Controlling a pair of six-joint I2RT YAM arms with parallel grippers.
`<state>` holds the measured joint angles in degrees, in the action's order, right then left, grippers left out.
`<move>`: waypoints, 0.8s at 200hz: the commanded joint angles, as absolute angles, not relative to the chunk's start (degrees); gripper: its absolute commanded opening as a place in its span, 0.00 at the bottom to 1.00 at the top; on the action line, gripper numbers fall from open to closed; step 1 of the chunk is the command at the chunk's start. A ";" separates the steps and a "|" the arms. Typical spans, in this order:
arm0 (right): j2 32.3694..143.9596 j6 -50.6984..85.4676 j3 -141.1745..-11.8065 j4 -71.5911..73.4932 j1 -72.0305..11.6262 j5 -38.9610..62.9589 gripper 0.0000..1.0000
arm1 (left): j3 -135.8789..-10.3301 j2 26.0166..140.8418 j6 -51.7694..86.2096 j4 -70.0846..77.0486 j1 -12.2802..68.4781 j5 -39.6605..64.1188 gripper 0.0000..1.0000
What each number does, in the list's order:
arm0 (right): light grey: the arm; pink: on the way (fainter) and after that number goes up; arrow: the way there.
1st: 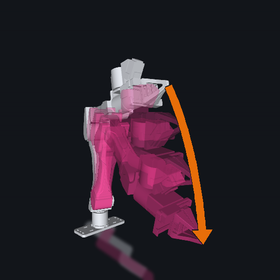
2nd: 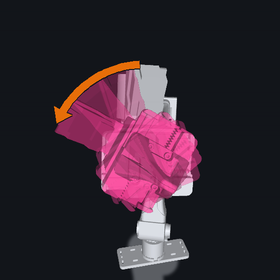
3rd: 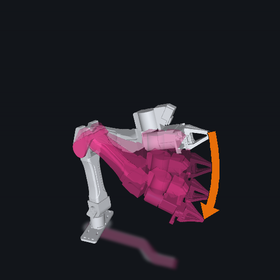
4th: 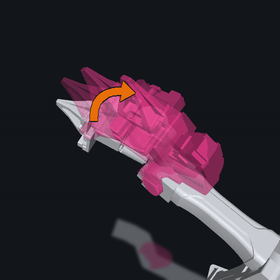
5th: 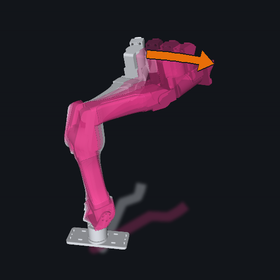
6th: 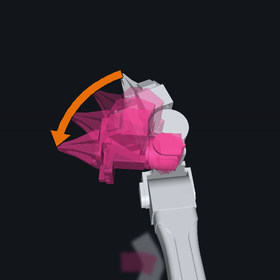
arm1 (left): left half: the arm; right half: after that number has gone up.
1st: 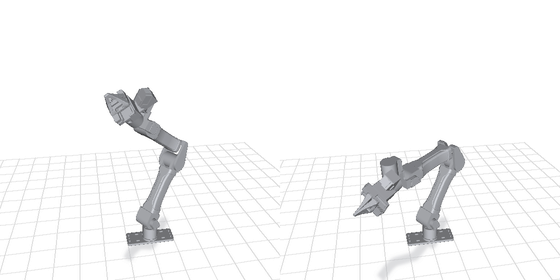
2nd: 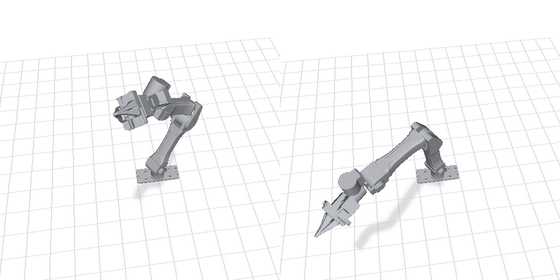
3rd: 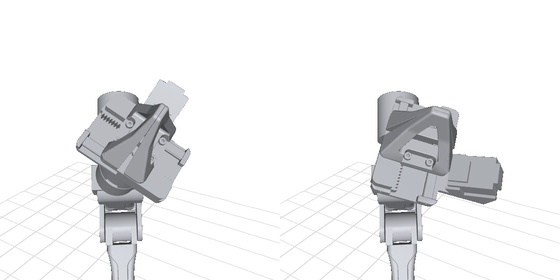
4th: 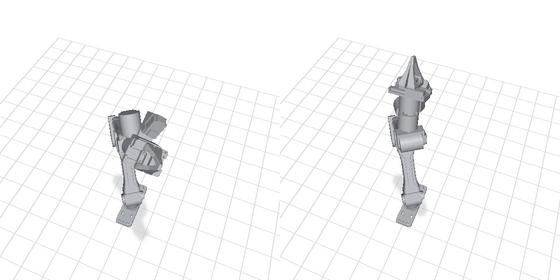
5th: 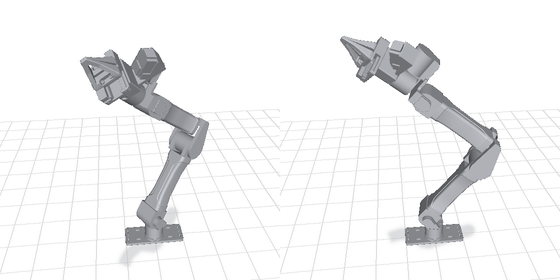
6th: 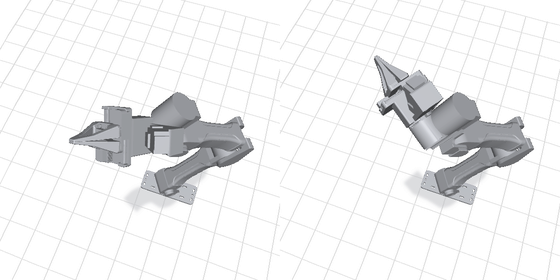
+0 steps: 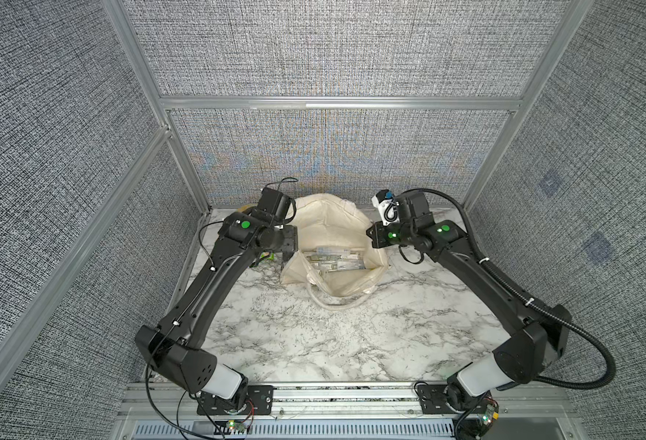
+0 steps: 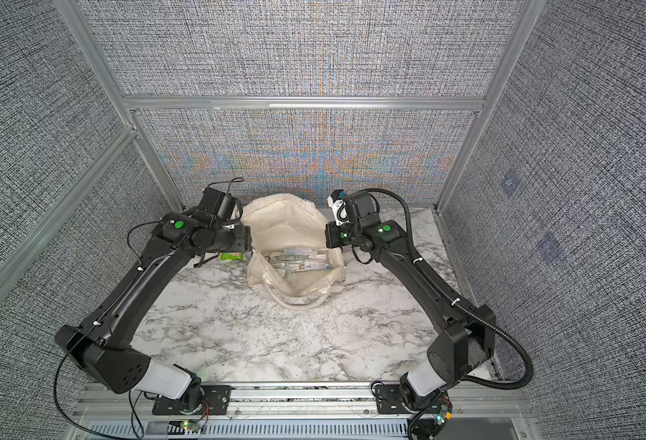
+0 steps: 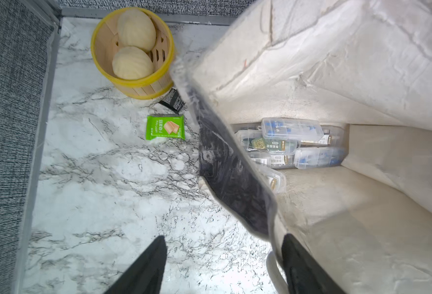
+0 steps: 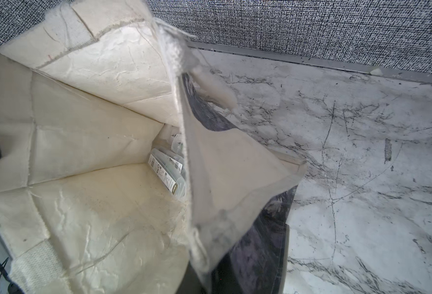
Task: Take out the compass set from the canvas bag
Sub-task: Adjust the canvas bag at the center of the board.
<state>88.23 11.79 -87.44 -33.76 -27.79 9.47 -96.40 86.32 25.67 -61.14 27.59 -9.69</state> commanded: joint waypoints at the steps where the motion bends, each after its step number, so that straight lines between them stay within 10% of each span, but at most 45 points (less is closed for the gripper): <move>1: 87.18 12.12 -86.22 -33.33 -27.95 11.05 0.00 | -97.20 88.67 27.06 -52.28 26.67 -8.34 0.84; 60: 84.43 12.97 -81.55 -32.15 -28.65 12.22 0.00 | -105.87 97.34 27.67 -51.35 26.37 -10.52 0.96; 125: 83.85 12.66 -82.08 -32.08 -28.65 11.78 0.00 | -100.48 98.32 29.09 -53.03 26.09 -13.69 0.77; 160: 82.36 12.57 -81.69 -32.55 -28.65 10.89 0.00 | -102.95 99.88 27.32 -55.32 25.90 -18.03 0.51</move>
<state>83.66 12.64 -81.87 -31.79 -28.51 10.94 -101.21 99.15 28.88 -53.45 26.11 -13.93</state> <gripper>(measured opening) 0.058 0.548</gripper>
